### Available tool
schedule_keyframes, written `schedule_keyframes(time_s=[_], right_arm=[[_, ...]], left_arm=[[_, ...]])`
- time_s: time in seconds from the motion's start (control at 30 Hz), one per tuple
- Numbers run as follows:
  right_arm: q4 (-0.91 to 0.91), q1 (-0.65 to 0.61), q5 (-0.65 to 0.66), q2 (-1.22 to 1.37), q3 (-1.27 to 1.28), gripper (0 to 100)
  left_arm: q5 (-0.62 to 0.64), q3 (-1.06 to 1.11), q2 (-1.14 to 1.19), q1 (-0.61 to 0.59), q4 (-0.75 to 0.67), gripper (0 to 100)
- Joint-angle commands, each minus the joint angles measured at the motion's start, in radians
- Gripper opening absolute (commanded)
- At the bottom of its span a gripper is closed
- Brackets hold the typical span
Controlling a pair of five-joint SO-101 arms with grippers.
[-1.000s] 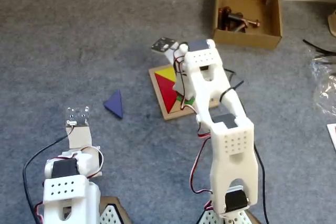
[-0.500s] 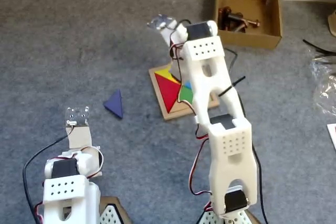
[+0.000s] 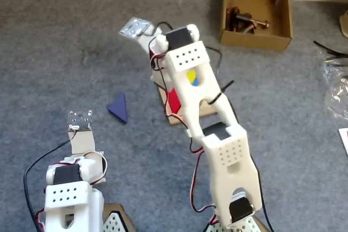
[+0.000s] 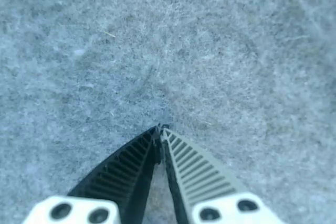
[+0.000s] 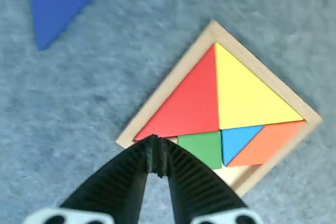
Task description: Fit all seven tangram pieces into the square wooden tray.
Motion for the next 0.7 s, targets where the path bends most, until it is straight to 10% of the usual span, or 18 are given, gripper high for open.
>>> schedule_keyframes(time_s=[0.0,0.67], right_arm=[[0.021,-0.013,-0.109,-0.128,-0.056,0.5],[0.016,-0.145,-0.394,-0.28,0.14,0.5]], left_arm=[[0.009,-0.001,-0.004,-0.022,0.011,0],[0.009,-0.001,-0.004,-0.022,0.011,0]])
